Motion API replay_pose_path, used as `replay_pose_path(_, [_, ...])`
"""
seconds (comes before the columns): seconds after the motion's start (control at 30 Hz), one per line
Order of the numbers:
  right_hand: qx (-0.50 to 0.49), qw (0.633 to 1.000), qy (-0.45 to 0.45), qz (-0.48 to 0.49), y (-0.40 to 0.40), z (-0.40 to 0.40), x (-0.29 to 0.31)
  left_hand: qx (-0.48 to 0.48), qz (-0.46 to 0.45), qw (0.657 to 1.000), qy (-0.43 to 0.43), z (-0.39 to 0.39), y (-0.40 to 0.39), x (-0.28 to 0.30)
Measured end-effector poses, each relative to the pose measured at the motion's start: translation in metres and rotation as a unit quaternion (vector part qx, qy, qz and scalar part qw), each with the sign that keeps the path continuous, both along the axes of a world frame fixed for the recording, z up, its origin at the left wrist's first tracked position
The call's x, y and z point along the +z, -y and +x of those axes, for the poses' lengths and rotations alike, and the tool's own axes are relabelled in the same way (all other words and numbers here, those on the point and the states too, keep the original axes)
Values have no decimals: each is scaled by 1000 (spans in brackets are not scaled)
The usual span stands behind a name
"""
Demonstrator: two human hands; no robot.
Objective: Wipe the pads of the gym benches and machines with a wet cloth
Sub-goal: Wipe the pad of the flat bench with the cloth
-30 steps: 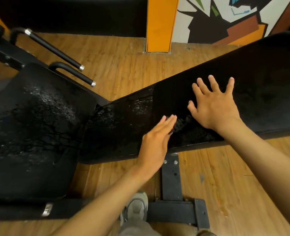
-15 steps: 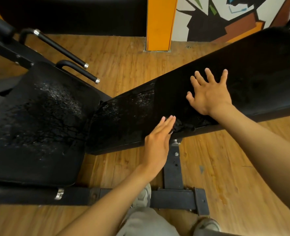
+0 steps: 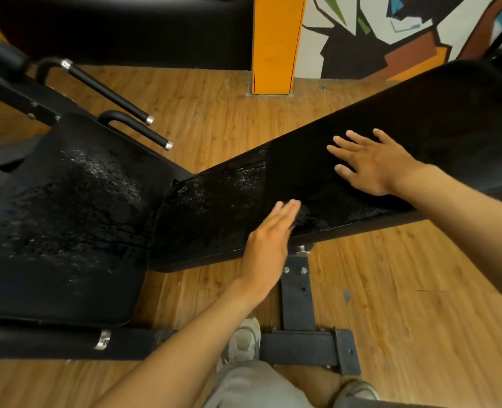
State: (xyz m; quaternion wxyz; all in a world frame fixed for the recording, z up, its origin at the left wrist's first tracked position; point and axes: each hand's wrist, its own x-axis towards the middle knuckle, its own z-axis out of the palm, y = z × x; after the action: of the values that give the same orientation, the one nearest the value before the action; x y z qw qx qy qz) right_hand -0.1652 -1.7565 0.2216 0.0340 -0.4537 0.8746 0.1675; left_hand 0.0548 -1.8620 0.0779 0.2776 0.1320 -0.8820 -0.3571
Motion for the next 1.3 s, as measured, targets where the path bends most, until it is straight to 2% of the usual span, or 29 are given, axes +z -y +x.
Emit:
replay_pose_path(0.07, [18,1000,-9,-19,-14,5,-2,55,36,998,12,7,6,-9])
replay_pose_path(0.17, [5,1000,8,-27,-31,7,4,85,36,995,30,-2,-5,-4])
replay_pose_path(0.37, [-21,999,-4,-25,-55,-4,24,-70,-45,996,-43,-55,-79,52])
replay_pose_path(0.5, [-15,999,-30,-43,-59,-1,22,-112,-79,990,-36,-46,-66,46])
replay_pose_path(0.57, [-11,998,-44,-49,-60,1,19,-68,-41,997,-18,-23,-42,27])
replay_pose_path(0.67, [-9,997,-53,-50,-60,3,17,48,59,997,0,-14,-24,8])
replay_pose_path(0.73, [-6,996,-68,-58,-60,4,15,67,75,995,6,-28,-32,17])
replay_pose_path(0.9, [-33,992,-86,-90,-57,8,14,-18,-16,999,-27,-87,-60,59])
replay_pose_path(1.1, [-31,990,-100,-90,-56,9,15,33,7,999,33,-145,-9,65])
replay_pose_path(1.2, [-28,990,-108,-86,-56,9,15,29,-30,999,11,-127,-22,62])
replay_pose_path(1.3, [-21,989,-117,-93,-57,9,12,-50,-56,997,-28,-73,-48,47])
